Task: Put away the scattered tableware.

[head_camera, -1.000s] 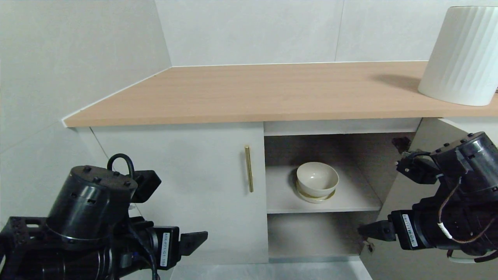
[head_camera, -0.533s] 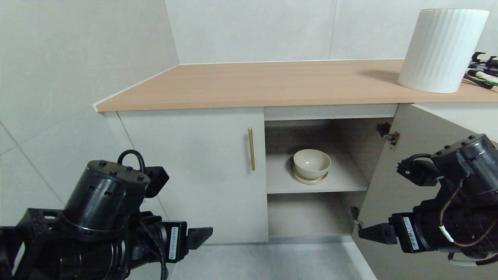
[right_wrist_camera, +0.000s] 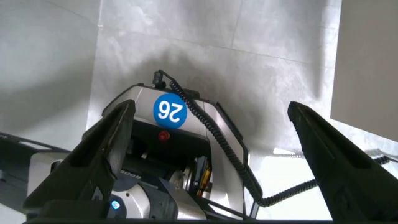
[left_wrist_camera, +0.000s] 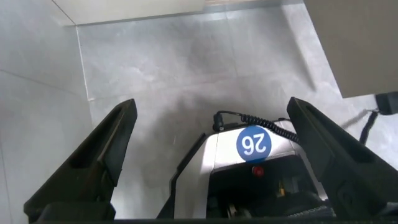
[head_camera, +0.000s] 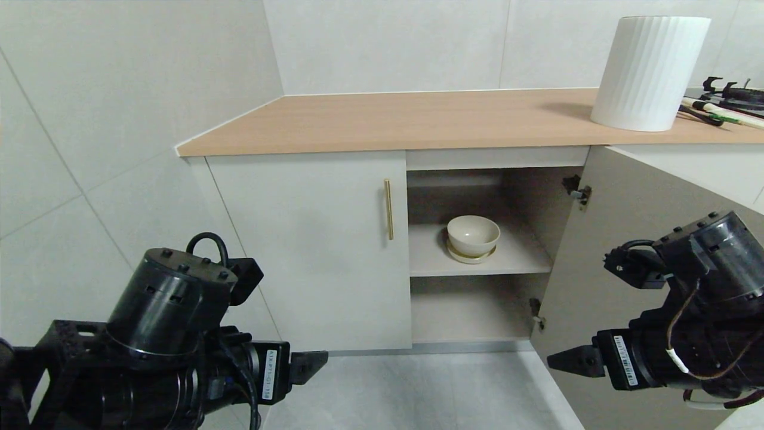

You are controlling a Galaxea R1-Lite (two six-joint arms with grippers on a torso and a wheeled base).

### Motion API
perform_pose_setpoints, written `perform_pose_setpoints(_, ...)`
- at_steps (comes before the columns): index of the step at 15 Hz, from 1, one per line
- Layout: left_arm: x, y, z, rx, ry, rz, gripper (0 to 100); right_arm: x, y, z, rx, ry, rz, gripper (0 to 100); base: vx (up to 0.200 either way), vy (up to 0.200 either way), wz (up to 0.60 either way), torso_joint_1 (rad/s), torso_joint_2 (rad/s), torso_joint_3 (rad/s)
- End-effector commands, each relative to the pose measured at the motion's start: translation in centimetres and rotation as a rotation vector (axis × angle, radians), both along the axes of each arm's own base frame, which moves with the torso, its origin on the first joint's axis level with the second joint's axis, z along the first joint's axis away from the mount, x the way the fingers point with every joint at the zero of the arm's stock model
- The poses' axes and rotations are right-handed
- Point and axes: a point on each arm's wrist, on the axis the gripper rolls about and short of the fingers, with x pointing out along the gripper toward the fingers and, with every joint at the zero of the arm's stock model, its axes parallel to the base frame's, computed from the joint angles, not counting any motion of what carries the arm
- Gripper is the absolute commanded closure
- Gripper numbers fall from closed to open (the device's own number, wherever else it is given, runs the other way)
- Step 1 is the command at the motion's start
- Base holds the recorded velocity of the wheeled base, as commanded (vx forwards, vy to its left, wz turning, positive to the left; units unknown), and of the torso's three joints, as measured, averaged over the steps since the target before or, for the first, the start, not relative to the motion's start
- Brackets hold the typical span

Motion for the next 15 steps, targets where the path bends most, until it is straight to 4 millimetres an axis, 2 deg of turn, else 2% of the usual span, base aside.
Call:
perform_pose_setpoints(1, 0.1, -0.1, -0.1, 0.002, 0.004, 0.000, 0, 0.1, 0.1, -0.2, -0.003, 0.007, 0.002, 0, 0.000, 0.000, 0.00, 0.000, 0.00, 0.000)
perform_pose_setpoints(6, 0.4, -0.2, -0.6, 0.038, 0.006, 0.025, 0, 0.0, 0.0, 0.0, -0.002, 0.002, 0.002, 0, 0.000, 0.000, 0.00, 0.000, 0.00, 0.000)
perform_pose_setpoints(11, 0.5, -0.2, -0.8, 0.060, -0.001, 0.044, 0, -0.7, 0.0, 0.4, 0.005, -0.013, 0.024, 0, 0.000, -0.200, 0.00, 0.004, 0.00, 0.003)
perform_pose_setpoints(15, 0.5, -0.2, -0.6, 0.055, -0.007, 0.045, 0, -4.0, 0.0, 0.9, -0.071, 0.068, 0.143, 0, 0.000, -0.200, 0.00, 0.000, 0.01, 0.004)
